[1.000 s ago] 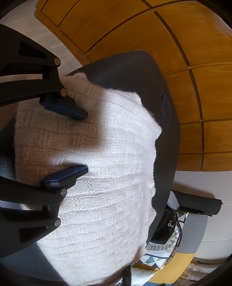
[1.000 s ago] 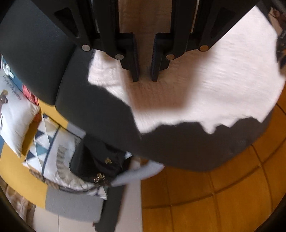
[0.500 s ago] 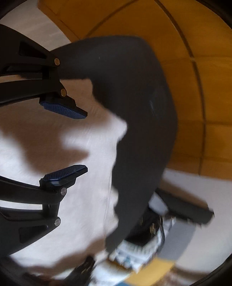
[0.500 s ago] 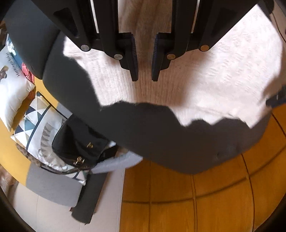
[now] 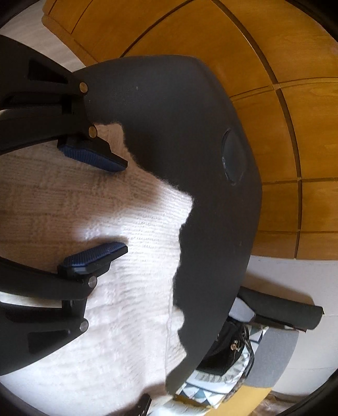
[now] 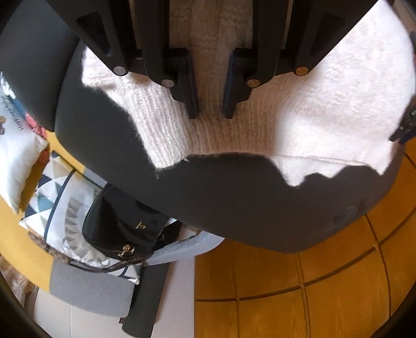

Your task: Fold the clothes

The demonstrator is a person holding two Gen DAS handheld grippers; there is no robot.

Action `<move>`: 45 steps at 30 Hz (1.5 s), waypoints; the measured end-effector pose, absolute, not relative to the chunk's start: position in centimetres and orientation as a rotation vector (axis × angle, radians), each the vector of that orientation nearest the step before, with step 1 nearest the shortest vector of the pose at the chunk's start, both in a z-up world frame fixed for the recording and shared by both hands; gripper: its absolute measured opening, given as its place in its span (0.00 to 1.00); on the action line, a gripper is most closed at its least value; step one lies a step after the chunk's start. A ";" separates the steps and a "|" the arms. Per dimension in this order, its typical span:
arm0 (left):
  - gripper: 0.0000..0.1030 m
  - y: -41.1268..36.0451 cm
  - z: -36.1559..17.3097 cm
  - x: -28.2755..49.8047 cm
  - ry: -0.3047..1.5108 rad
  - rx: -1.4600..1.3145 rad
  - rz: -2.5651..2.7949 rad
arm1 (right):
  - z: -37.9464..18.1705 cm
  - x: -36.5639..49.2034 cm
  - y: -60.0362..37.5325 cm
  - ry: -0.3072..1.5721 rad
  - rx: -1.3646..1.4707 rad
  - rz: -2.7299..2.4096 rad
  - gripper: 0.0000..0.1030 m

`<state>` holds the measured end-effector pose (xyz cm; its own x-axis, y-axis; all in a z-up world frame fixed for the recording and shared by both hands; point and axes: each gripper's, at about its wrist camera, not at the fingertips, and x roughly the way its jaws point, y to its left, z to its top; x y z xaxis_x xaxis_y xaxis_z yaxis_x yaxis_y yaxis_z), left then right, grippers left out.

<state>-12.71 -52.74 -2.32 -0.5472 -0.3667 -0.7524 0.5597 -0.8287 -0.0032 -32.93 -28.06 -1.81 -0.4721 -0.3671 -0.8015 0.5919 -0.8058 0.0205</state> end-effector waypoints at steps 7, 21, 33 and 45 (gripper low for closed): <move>0.59 -48.9 1.7 -5.9 0.499 0.970 -2.393 | 2.0 -26.1 -25.0 0.083 1.154 -2.261 0.28; 0.67 -39.7 7.0 1.5 0.350 0.924 -2.338 | 6.4 -8.7 -22.4 0.094 0.994 -2.309 0.35; 0.67 -38.4 9.1 2.7 0.360 0.761 -2.418 | 8.6 -6.1 -22.2 0.108 0.929 -2.325 0.36; 0.67 -36.9 9.1 2.9 0.314 0.789 -2.436 | 8.4 -5.7 -22.4 0.116 0.934 -2.313 0.36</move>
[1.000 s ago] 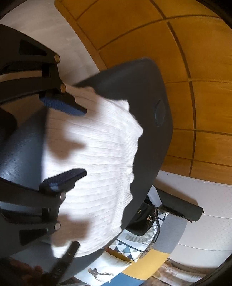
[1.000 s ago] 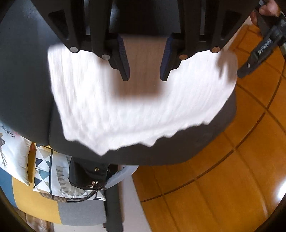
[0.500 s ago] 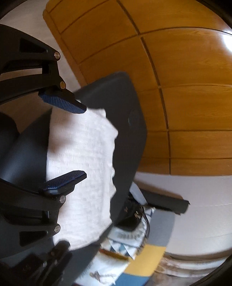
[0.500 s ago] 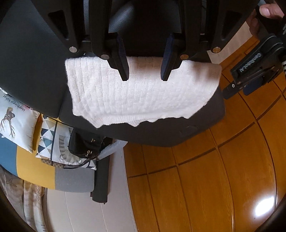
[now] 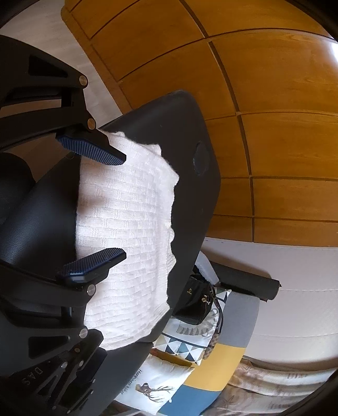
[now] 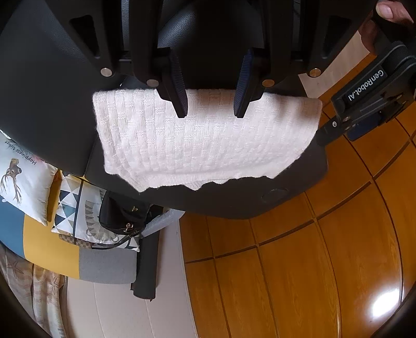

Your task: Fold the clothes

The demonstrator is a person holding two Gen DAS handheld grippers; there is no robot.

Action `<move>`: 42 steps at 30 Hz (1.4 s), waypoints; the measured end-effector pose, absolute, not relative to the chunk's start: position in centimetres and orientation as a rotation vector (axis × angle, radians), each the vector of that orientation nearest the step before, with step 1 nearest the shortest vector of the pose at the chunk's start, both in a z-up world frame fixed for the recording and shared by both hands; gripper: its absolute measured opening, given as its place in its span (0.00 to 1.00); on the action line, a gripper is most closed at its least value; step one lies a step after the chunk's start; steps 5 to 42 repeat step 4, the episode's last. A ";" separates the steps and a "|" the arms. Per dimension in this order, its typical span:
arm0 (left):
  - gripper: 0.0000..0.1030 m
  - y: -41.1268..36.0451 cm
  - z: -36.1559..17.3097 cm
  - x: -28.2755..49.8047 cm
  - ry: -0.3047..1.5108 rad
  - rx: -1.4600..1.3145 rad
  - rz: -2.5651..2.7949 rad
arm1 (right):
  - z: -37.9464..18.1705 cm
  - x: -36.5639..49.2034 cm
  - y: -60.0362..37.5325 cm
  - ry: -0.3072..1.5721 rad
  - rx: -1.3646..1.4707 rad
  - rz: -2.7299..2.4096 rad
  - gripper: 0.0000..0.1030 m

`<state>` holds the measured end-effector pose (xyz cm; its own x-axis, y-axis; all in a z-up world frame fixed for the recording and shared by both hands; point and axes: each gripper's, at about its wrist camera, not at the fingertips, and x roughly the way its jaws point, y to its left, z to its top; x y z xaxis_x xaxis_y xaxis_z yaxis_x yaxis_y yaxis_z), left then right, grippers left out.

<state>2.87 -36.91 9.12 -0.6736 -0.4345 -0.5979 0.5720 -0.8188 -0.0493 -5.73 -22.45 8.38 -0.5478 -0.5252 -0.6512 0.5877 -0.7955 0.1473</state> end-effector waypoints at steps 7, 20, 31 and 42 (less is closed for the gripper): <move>0.67 -37.0 9.2 2.9 0.320 0.792 -2.437 | 8.4 -5.7 -22.5 0.118 0.935 -2.312 0.36; 0.67 -37.0 9.2 2.9 0.320 0.792 -2.437 | 8.4 -5.7 -22.5 0.118 0.935 -2.312 0.36; 0.67 -37.0 9.2 2.9 0.320 0.792 -2.437 | 8.4 -5.7 -22.5 0.118 0.935 -2.312 0.36; 0.67 -37.0 9.2 2.9 0.320 0.792 -2.437 | 8.4 -5.7 -22.5 0.118 0.935 -2.312 0.36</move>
